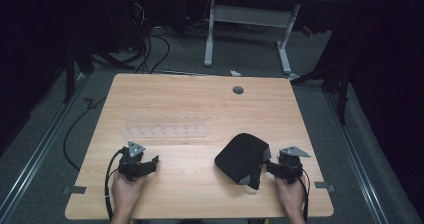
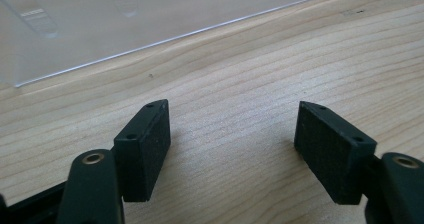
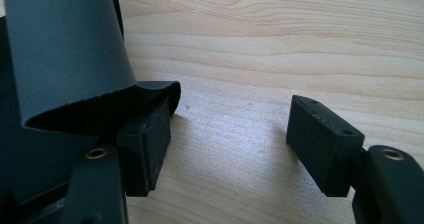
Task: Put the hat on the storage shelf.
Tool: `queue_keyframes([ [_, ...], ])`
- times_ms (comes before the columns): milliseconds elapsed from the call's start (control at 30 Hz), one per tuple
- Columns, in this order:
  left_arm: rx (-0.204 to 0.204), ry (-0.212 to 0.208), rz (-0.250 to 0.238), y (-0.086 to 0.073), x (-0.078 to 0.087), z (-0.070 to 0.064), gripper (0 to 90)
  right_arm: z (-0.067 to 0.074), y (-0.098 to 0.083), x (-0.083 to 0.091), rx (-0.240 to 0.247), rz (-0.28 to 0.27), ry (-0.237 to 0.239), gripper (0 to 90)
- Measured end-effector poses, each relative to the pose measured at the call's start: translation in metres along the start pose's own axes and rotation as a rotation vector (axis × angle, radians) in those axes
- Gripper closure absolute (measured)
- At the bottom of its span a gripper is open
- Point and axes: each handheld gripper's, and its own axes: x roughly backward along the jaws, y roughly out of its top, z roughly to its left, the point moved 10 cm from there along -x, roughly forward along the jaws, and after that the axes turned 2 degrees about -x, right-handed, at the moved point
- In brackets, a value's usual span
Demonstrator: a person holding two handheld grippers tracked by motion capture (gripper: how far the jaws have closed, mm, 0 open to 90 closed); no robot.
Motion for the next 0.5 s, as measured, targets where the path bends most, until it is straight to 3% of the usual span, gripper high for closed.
queue_keyframes([
  [500,0.000,0.000,0.000,-0.0002,0.0001,-0.0002,30.5,0.0004,0.0000,-0.0003,0.007,0.003,0.007,31.8],
])
